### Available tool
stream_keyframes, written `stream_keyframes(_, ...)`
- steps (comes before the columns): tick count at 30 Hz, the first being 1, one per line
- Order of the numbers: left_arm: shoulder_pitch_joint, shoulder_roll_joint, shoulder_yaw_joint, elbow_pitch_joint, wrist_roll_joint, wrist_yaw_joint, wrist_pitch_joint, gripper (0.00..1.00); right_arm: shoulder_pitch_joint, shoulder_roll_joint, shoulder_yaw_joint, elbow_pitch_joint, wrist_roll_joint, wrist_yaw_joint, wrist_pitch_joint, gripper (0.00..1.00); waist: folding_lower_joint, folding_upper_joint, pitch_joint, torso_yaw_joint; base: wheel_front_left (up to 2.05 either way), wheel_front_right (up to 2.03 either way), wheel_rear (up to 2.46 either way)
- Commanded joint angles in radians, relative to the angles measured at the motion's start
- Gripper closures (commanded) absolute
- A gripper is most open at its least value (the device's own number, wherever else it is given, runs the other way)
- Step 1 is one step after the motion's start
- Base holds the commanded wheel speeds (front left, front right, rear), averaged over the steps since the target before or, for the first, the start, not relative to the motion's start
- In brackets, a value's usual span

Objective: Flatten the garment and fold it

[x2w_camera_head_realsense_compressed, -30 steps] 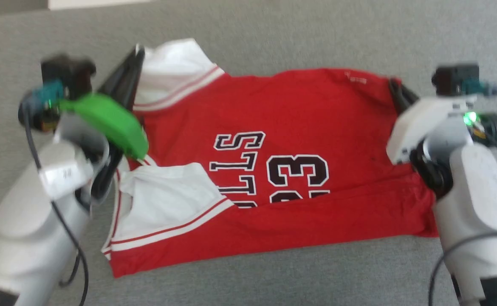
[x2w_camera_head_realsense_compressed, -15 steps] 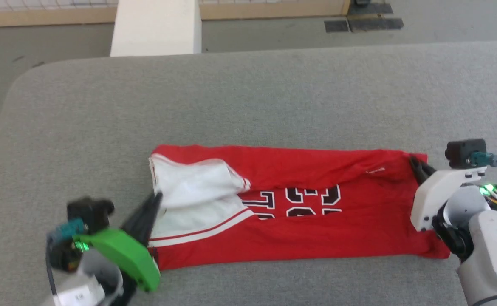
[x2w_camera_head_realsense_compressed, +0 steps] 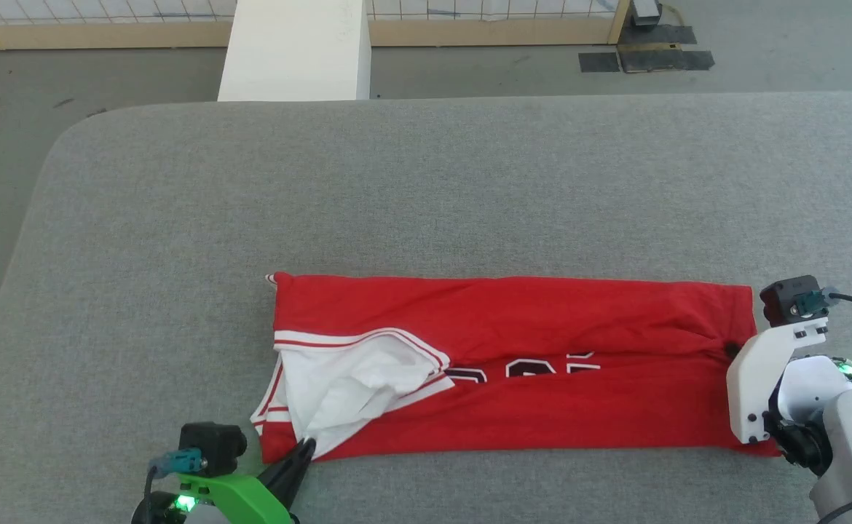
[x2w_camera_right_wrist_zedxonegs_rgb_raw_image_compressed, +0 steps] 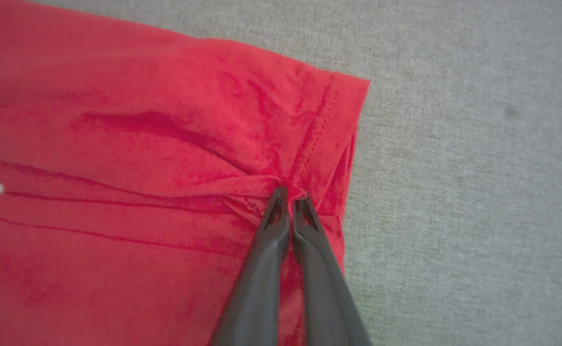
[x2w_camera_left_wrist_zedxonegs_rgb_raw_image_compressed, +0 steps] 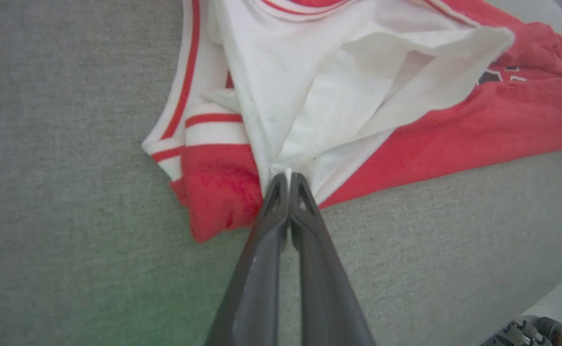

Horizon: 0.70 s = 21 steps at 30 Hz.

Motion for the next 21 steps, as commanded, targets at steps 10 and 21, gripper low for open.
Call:
stream_keyframes(10, -0.031, -0.039, 0.025, 0.07, 0.052, 0.03, -0.121, 0.0, 0.085, 0.013, -0.065, -0.039, 0.033, -0.002, 0.051, 0.0, 0.0001, 0.0, -0.053, 0.019, 0.0, 0.0, 0.0)
stream_keyframes(21, -0.045, -0.137, 0.231, -0.048, 0.235, 0.112, -0.232, 0.0, 0.274, 0.171, -0.299, -0.332, 0.076, -0.002, -0.057, 0.0, 0.0001, 0.0, -0.094, 0.058, 0.0, 0.0, 0.0)
